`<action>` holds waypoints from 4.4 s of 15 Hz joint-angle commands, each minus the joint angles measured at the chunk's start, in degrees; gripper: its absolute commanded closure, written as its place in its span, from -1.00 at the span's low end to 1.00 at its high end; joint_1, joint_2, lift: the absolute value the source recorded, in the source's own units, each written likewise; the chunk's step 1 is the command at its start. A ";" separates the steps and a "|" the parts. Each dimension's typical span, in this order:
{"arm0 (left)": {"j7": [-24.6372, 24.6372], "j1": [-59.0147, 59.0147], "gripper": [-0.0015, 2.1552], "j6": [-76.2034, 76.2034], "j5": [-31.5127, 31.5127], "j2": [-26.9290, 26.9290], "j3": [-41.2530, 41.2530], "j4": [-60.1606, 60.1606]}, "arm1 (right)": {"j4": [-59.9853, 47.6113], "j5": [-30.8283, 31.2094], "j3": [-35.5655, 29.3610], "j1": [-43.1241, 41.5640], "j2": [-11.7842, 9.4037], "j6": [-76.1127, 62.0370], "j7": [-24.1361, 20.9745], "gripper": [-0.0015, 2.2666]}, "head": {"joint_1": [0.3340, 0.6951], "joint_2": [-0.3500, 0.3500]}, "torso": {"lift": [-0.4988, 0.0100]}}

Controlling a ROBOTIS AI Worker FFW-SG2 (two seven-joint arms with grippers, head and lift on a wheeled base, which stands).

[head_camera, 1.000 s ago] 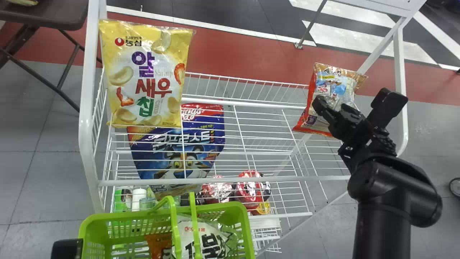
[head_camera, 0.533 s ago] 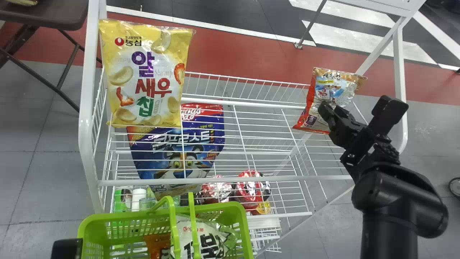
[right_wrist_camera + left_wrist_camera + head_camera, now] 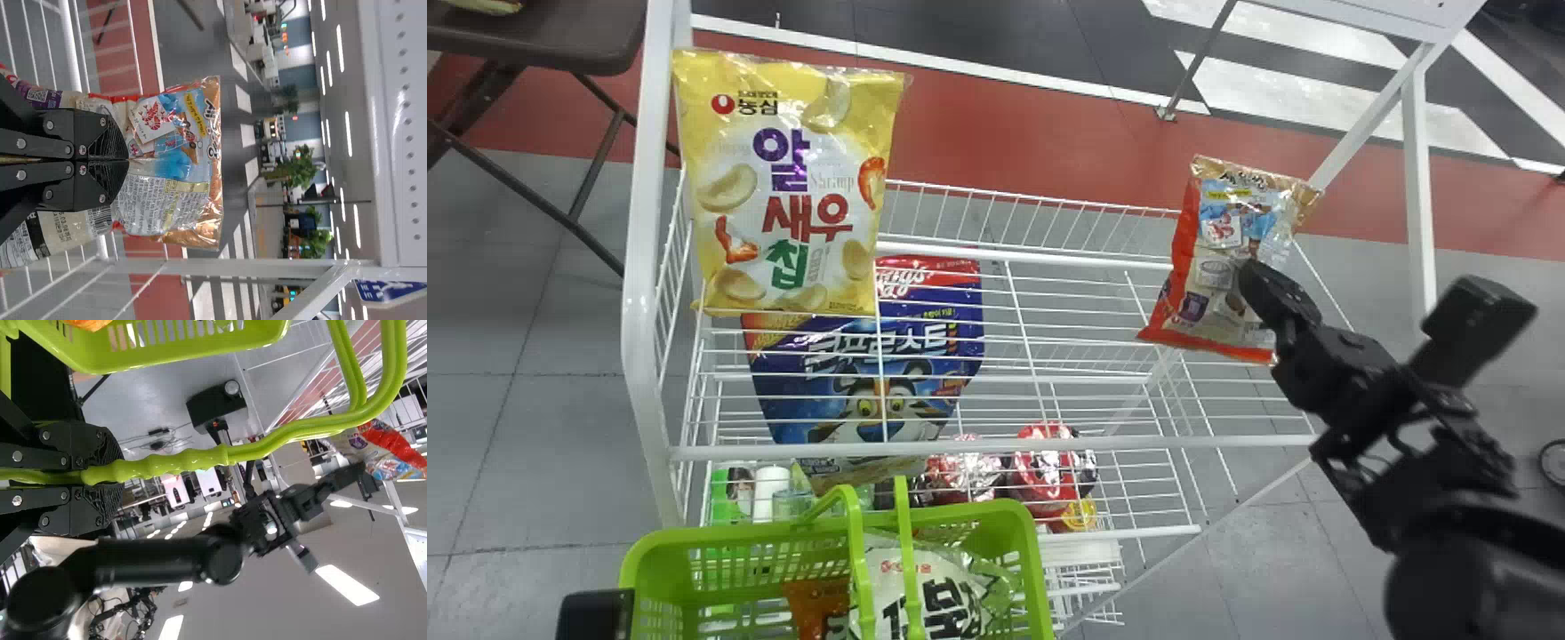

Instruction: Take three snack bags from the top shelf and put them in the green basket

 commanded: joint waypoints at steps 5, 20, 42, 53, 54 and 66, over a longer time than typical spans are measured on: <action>0.30 0.09 0.14 -0.11 -0.09 -0.01 -0.62 0.00 | -17.98 -21.18 -16.05 7.32 3.72 44.75 14.72 0.93 | 1.00 -1.00 | 0.79; 1.71 -0.08 0.14 0.06 -0.70 0.08 -1.24 -0.53 | -11.13 -25.84 -9.11 16.81 3.72 54.54 25.27 0.93 | 1.00 -1.00 | 0.79; 1.97 -1.40 0.14 1.29 -0.26 0.16 -1.33 -0.53 | -12.97 0.17 8.56 22.35 2.44 21.55 15.69 -0.95 | 1.00 -1.00 | 0.79; 1.88 -1.49 0.14 1.82 -0.26 0.16 -1.24 -0.35 | -13.94 3.87 23.06 30.78 3.72 -26.44 -3.74 -0.94 | 1.00 -1.00 | 0.79; 1.80 -1.49 0.14 1.82 -0.26 0.25 -1.24 -0.44 | -14.47 4.74 24.38 31.05 3.72 -26.26 -5.85 -0.94 | 1.00 -1.00 | 0.79; 1.18 -1.66 0.14 1.82 -0.09 0.16 -0.80 -0.27 | -14.47 7.38 26.23 31.57 3.72 -29.25 -7.87 -0.94 | 1.00 -1.00 | 0.79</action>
